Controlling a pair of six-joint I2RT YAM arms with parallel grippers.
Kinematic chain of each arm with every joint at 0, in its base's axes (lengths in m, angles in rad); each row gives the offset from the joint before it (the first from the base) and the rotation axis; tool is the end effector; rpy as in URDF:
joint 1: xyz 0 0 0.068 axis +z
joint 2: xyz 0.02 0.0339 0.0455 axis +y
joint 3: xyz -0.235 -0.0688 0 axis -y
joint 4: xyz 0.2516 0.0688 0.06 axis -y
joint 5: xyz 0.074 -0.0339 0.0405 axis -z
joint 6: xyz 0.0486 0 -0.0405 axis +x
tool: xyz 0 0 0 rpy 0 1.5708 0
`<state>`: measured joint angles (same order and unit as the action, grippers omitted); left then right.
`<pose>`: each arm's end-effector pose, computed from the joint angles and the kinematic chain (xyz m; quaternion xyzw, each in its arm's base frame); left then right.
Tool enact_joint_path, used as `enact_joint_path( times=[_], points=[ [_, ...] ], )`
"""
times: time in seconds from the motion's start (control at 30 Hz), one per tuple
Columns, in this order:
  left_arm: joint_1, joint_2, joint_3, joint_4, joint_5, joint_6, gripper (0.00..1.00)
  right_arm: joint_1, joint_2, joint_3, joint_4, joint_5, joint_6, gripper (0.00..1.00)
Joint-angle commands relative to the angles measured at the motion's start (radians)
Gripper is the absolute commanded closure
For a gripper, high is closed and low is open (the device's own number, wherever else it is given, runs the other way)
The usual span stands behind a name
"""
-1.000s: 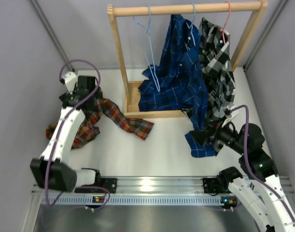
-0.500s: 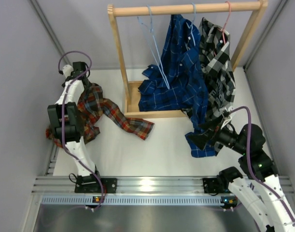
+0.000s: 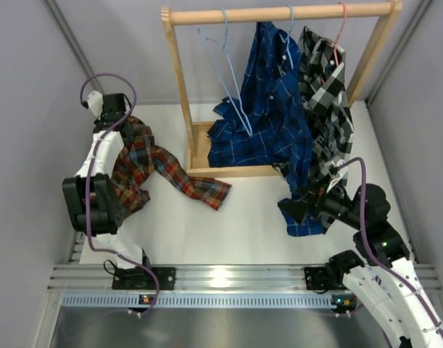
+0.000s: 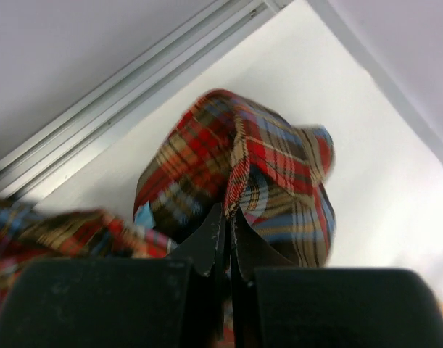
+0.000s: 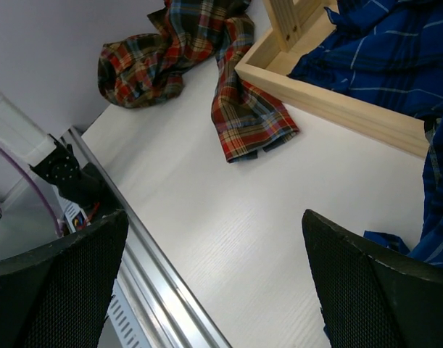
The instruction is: Place the shirt on the hanger
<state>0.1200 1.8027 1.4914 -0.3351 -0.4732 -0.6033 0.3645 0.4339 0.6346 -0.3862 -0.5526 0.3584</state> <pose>0.4198 0.0729 0.2516 -0.4056 0.7769 0.1000 0.4711 0.1355 0.0790 0.3000 -0.1765 0.7398 0.4136 0.5004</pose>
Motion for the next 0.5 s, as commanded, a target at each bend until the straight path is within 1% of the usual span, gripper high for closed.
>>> enact_joint_path(
  times=[0.0,0.03,0.1,0.13,0.17,0.2,0.23,0.27,0.3,0.33,0.37,0.4,0.43,0.47],
  points=[
    [-0.068,-0.234,-0.103,0.091,-0.072,-0.010,1.00,0.011,0.003,0.013,0.083,0.017,0.001,0.01],
    [-0.135,-0.353,-0.185,0.088,-0.106,-0.012,1.00,0.011,0.005,0.019,0.081,0.019,-0.002,0.01],
    [-0.224,-0.480,-0.262,0.079,-0.172,-0.012,1.00,0.011,0.017,0.034,0.060,0.032,-0.022,0.01],
    [-0.320,-0.544,-0.295,0.056,-0.186,-0.012,1.00,0.013,0.020,0.060,0.044,0.042,-0.029,0.01],
    [-0.379,-0.659,-0.353,0.045,-0.199,0.005,1.00,0.011,0.025,0.072,0.015,0.065,-0.033,0.00],
    [-0.432,-0.716,-0.376,0.021,-0.212,0.000,1.00,0.011,0.023,0.086,0.004,0.077,-0.041,0.01],
    [-0.491,-0.765,-0.402,0.004,-0.176,-0.001,1.00,0.011,0.019,0.111,-0.006,0.088,-0.042,0.01],
    [-0.610,-0.814,-0.460,-0.016,-0.156,-0.010,1.00,0.011,0.009,0.122,-0.023,0.109,-0.050,0.01],
    [-0.672,-0.897,-0.492,-0.016,-0.133,-0.021,1.00,0.011,0.008,0.135,-0.042,0.129,-0.077,0.01],
    [-0.741,-0.922,-0.523,-0.013,-0.095,-0.032,1.00,0.013,0.008,0.167,-0.063,0.161,-0.087,0.01],
    [-0.898,-0.930,-0.545,-0.009,-0.073,-0.052,1.00,0.011,0.018,0.186,-0.086,0.243,-0.094,0.00],
    [-0.999,-0.901,-0.569,-0.010,-0.117,-0.053,1.00,0.011,0.029,0.204,-0.135,0.287,-0.105,0.01],
    [-1.123,-0.873,-0.580,-0.010,-0.199,-0.055,1.00,0.013,0.041,0.241,-0.158,0.331,-0.107,0.01],
    [-1.363,-0.846,-0.588,-0.018,-0.413,-0.093,1.00,0.013,0.063,0.253,-0.178,0.379,-0.110,0.01]
  ],
)
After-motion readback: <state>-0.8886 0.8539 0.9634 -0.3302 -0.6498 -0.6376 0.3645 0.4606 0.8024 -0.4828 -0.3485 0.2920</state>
